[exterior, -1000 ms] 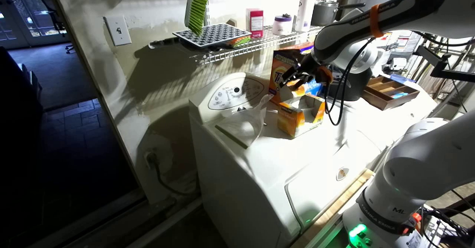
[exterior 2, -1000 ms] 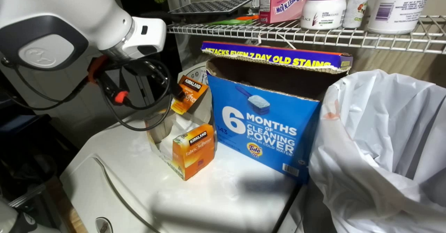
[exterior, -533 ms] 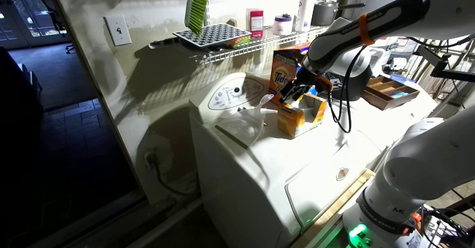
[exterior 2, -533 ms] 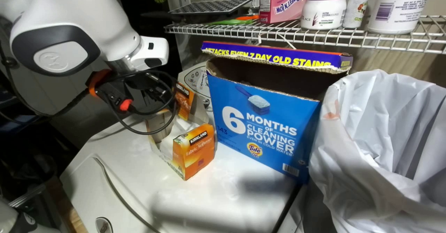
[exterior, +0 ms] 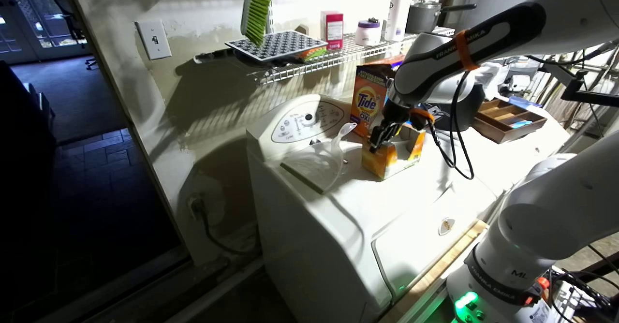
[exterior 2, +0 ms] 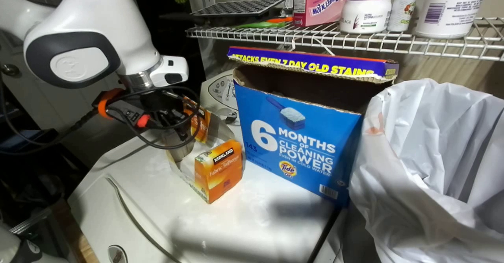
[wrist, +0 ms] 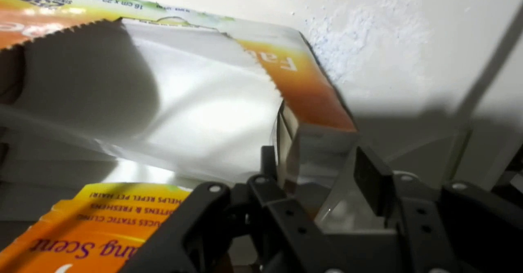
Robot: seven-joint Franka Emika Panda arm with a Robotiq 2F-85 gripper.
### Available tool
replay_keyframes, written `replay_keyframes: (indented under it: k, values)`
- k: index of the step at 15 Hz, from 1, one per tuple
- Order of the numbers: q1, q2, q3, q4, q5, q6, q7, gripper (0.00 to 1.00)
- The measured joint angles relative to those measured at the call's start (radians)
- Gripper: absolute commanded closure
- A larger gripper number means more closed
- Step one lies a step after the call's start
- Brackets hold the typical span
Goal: Open the orange fabric softener box lid fully, pick one white paper from the orange fabric softener box and put it on the washing machine
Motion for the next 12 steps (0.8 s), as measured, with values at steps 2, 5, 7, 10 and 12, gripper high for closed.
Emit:
replay_keyframes:
  k: [2,5,7,10,12]
  values:
    - [-0.007,0.000,0.009,0.000,-0.034,-0.023,-0.018,0.90]
    - [-0.010,-0.007,0.014,0.001,-0.077,-0.063,-0.061,1.00]
    - [-0.013,-0.019,0.015,0.001,-0.111,-0.096,-0.093,0.99]
    - [-0.017,-0.035,0.015,0.002,-0.153,-0.139,-0.147,0.98]
    - [-0.017,-0.046,0.015,0.002,-0.163,-0.171,-0.185,0.98]
